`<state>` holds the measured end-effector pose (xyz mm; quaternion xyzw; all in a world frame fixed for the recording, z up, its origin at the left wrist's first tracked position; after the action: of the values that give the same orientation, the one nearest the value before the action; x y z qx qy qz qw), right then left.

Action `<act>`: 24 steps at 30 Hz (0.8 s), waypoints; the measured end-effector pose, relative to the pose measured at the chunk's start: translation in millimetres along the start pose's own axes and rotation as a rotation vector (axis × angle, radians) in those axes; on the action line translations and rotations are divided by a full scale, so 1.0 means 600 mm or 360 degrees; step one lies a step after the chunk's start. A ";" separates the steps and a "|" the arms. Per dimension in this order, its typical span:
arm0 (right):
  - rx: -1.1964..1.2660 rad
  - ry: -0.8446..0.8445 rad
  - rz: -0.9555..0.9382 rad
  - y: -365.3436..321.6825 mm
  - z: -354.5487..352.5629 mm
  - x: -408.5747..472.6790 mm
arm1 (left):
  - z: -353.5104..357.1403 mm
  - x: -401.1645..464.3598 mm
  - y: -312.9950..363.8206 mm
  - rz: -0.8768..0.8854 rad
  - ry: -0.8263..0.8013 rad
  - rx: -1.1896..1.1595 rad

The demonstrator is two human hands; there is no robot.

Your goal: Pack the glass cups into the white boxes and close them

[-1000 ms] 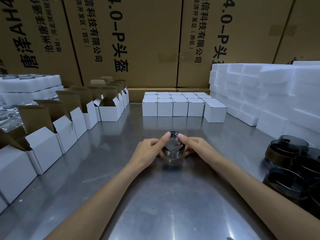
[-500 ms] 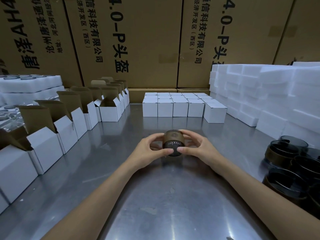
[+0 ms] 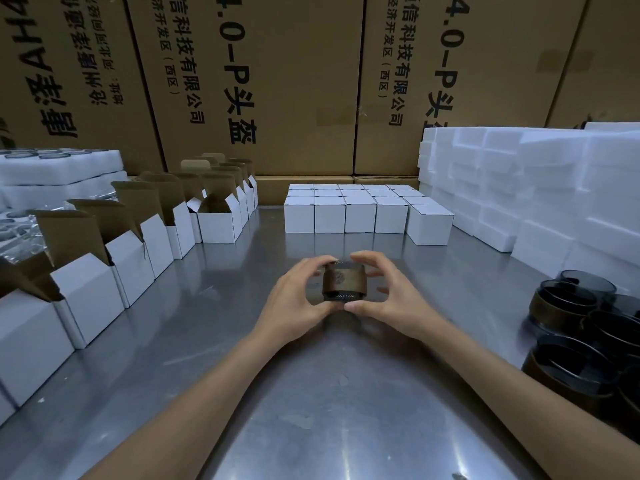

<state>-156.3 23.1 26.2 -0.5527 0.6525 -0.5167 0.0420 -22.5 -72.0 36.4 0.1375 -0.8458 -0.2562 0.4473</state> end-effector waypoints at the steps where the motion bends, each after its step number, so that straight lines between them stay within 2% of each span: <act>1: 0.0005 -0.0009 0.0007 -0.001 0.002 0.000 | -0.001 0.000 -0.001 -0.0047 0.0002 -0.0061; 4: 0.0030 0.0010 0.0004 0.000 0.002 -0.002 | 0.003 -0.002 -0.007 -0.0156 -0.0038 -0.0232; 7: -0.0104 0.0114 -0.0097 -0.010 -0.006 -0.005 | 0.007 -0.004 -0.008 -0.0150 -0.0089 -0.0202; 12: -0.0286 0.0236 -0.0321 -0.036 -0.012 -0.006 | 0.000 0.002 0.011 0.0140 0.0031 0.0031; 18: -0.0254 0.0103 -0.0175 -0.015 -0.001 -0.008 | 0.000 -0.002 -0.007 -0.0045 0.0029 -0.0077; 21: -0.0354 0.0167 -0.0227 -0.017 -0.004 -0.009 | 0.000 -0.002 -0.009 -0.0065 0.0016 -0.0078; 24: -0.0444 0.0221 -0.0352 -0.028 -0.007 -0.008 | -0.002 0.001 0.005 0.0136 0.0013 0.0084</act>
<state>-145.7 31.9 37.5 -0.5847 0.6543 -0.4596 -0.1371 -21.9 -70.1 38.9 0.1140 -0.8555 -0.2140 0.4576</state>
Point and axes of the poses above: each hand's wrist, its own x-axis towards the middle knuckle, its own z-axis out of the palm, y = z × x, the point moved 6 cm from there along x, towards the middle knuckle, and after that the axes turned 7 degrees about y, right-handed, at the moved point
